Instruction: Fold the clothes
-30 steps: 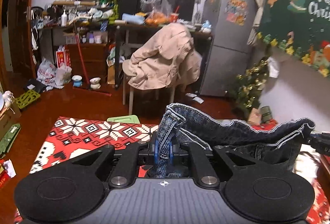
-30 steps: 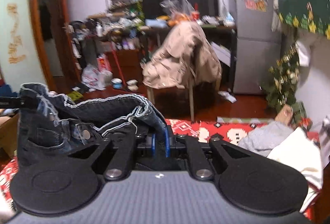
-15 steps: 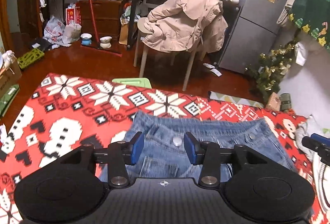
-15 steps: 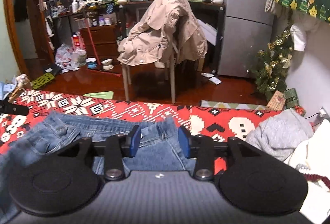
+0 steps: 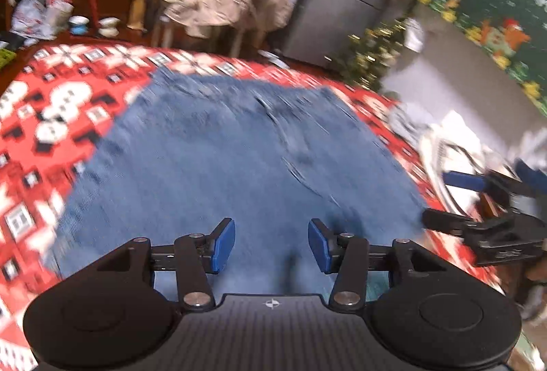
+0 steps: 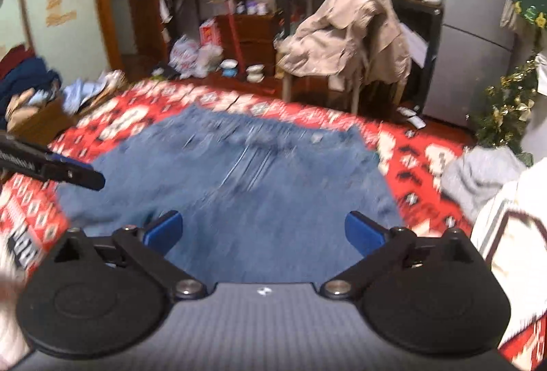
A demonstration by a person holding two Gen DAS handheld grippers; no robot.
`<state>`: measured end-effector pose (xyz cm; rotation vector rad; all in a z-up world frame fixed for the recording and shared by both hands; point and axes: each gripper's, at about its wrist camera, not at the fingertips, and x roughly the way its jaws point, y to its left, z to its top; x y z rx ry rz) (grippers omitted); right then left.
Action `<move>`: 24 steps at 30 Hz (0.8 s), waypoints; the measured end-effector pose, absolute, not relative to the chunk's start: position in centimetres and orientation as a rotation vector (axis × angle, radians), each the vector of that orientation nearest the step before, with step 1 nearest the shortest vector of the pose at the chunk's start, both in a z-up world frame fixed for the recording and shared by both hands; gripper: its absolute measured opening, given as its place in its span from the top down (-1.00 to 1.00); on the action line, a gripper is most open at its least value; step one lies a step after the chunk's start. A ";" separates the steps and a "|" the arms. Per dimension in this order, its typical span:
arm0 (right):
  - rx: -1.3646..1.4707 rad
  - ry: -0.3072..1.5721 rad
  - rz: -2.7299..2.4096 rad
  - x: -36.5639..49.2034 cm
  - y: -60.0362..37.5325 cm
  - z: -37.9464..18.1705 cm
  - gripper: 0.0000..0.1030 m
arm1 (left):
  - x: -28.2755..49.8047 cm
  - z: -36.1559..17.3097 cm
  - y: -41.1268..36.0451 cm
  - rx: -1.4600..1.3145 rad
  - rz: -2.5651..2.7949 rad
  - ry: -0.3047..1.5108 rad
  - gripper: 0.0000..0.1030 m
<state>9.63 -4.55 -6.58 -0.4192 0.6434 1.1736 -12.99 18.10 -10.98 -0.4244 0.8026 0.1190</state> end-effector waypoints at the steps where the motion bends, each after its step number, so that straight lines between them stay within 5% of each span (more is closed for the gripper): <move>1: -0.432 0.660 1.188 8.7 -5.2 -6.8 -0.84 | -13.6 -11.0 17.0 -0.384 0.094 0.808 0.16; 8: -0.498 0.797 1.262 3.5 -7.6 -10.3 0.10 | -14.1 -13.8 12.1 -0.216 -0.014 0.854 0.29; 17: -0.481 0.670 1.260 1.2 -6.0 -12.5 0.25 | -12.6 -16.3 10.5 -0.046 0.121 0.746 0.30; 20: -0.417 0.620 1.243 1.4 -5.9 -11.9 0.59 | -12.9 -15.5 10.5 -0.024 0.174 0.662 0.31; 24: -0.331 0.622 1.227 2.4 -5.9 -11.3 0.61 | -12.9 -14.9 10.5 0.000 0.249 0.584 0.35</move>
